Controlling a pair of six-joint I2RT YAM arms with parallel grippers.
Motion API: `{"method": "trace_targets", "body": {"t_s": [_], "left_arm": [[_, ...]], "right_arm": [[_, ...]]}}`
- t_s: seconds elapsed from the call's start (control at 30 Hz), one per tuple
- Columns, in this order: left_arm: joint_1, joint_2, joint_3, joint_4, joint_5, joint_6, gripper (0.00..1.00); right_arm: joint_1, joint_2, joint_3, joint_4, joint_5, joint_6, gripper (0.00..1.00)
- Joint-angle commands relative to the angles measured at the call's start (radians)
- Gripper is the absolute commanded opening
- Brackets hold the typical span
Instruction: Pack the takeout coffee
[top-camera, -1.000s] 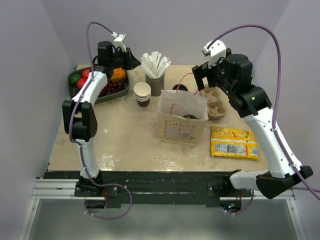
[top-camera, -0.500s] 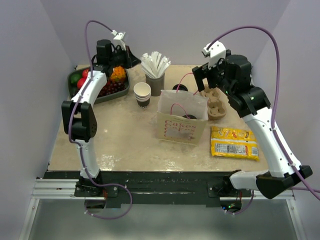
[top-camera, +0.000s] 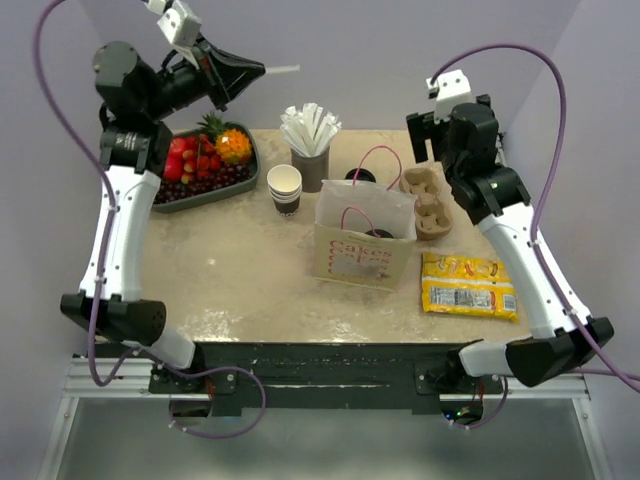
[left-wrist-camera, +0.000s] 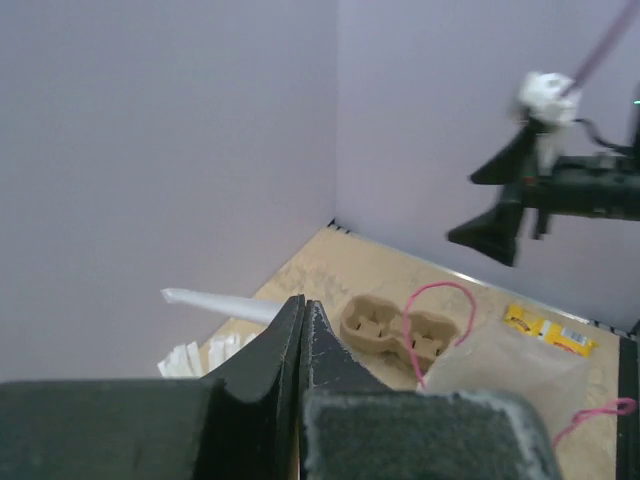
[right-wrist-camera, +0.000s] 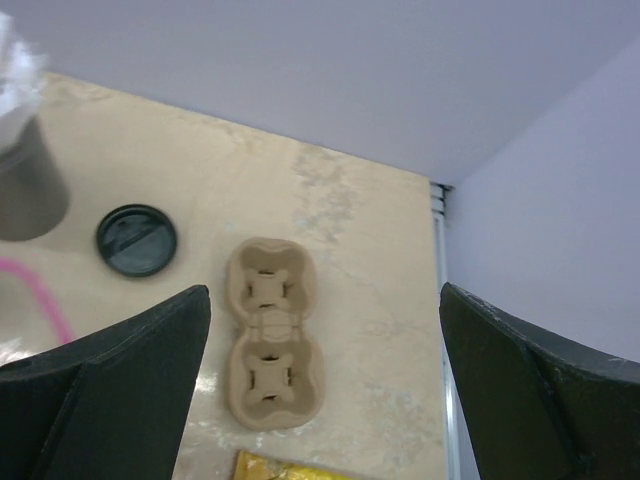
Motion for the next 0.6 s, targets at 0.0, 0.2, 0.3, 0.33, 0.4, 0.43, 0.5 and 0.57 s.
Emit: {"method": "trace_targets", "body": {"t_s": [0.0, 0.2, 0.3, 0.33, 0.4, 0.43, 0.5, 0.57], "left_arm": [[0.006, -0.076, -0.02, 0.089, 0.196, -0.089, 0.0], [0.005, -0.168, -0.089, 0.216, 0.355, -0.272, 0.0], [0.001, -0.221, -0.169, 0.27, 0.414, -0.357, 0.0], [-0.002, -0.234, -0.206, 0.271, 0.424, -0.364, 0.0], [-0.021, -0.26, -0.238, 0.261, 0.451, -0.375, 0.0], [-0.032, -0.264, -0.267, 0.247, 0.451, -0.37, 0.0], [-0.086, -0.292, -0.301, 0.187, 0.428, -0.309, 0.0], [-0.158, -0.304, -0.318, 0.027, 0.39, -0.179, 0.0]], "right_arm": [[-0.096, 0.062, 0.08, 0.046, 0.116, 0.069, 0.99], [-0.137, 0.079, 0.051, 0.041, 0.061, 0.112, 0.99], [-0.144, 0.076, 0.03, 0.051, 0.044, 0.117, 0.99], [-0.149, 0.076, 0.028, 0.054, 0.039, 0.119, 0.99], [-0.152, 0.076, 0.017, 0.055, 0.027, 0.12, 0.99], [-0.152, 0.074, 0.013, 0.055, 0.024, 0.122, 0.99], [-0.15, 0.07, -0.001, 0.057, 0.019, 0.123, 0.99], [-0.152, 0.07, -0.01, 0.058, 0.027, 0.12, 0.99]]}}
